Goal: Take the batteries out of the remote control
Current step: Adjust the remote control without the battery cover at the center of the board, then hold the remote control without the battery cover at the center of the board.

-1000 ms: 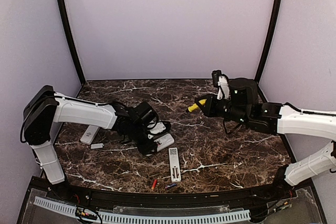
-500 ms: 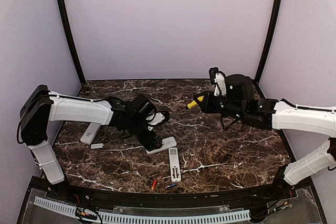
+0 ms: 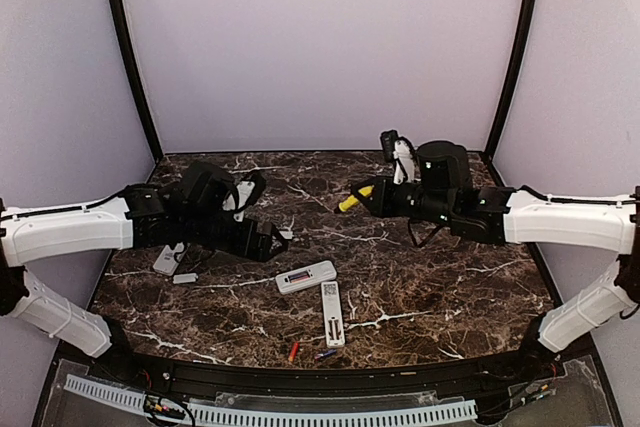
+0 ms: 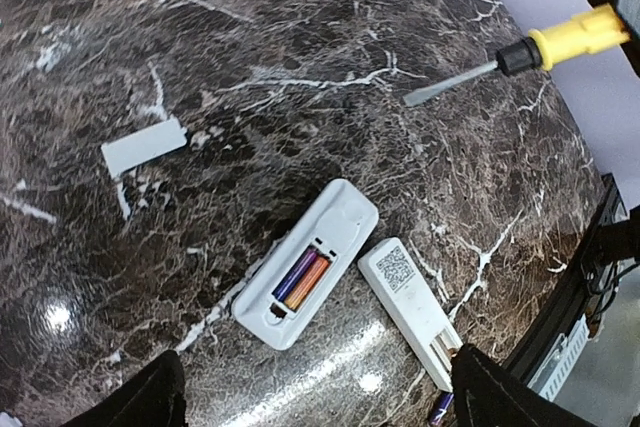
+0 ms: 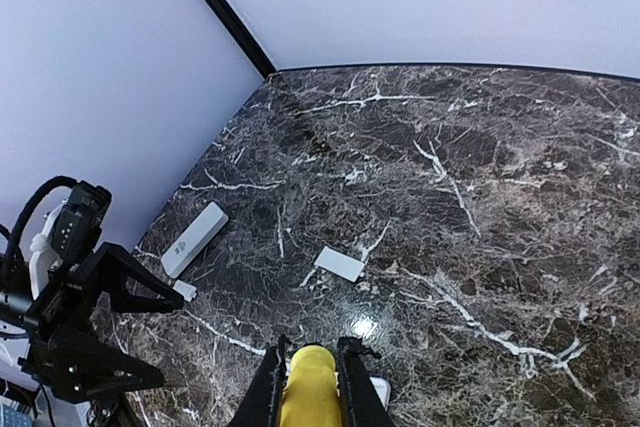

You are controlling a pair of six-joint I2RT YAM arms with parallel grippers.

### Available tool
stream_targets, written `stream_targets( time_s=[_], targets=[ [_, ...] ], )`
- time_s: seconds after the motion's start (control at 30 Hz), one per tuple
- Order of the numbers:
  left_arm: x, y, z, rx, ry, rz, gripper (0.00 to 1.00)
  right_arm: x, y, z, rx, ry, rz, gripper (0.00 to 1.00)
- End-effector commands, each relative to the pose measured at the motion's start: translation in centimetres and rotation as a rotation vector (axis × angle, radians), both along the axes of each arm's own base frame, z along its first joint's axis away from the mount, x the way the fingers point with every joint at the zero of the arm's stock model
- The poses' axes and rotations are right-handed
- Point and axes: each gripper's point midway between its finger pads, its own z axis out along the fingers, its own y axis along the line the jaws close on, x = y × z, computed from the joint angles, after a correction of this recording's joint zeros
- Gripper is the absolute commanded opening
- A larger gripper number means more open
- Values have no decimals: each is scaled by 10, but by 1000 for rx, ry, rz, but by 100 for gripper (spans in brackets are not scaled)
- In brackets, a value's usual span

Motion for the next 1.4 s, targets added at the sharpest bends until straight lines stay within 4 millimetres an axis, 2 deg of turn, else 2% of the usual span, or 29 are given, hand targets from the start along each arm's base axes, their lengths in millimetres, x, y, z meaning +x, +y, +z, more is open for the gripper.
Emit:
stream_targets(
  time_s=[0.0, 0.1, 0.2, 0.43, 0.5, 0.63, 0.87, 1.1, 1.37],
  targets=[
    [-10, 18, -31, -117, 182, 165, 90, -8, 25, -2, 26, 36, 94, 0],
    [-10, 23, -48, -152, 230, 203, 84, -12, 32, -16, -4, 71, 108, 0],
    [-10, 22, -54, -171, 263, 211, 77, -16, 34, -29, -24, 98, 112, 0],
    [-7, 18, -73, -170, 313, 216, 70, -21, 32, -51, -57, 144, 108, 0],
    [-7, 14, -81, -180, 347, 210, 63, -22, 36, -55, -54, 155, 123, 0],
    [-4, 11, -92, -178, 377, 224, 58, -26, 39, -61, -67, 168, 129, 0],
    [-10, 14, -115, -135, 436, 238, 54, -31, 39, -73, -131, 178, 113, 0],
    [-7, 10, -126, -129, 444, 231, 48, -31, 51, -81, -198, 170, 105, 0],
    [-6, 10, -137, -102, 457, 231, 42, -30, 54, -92, -248, 178, 93, 0]
  ],
)
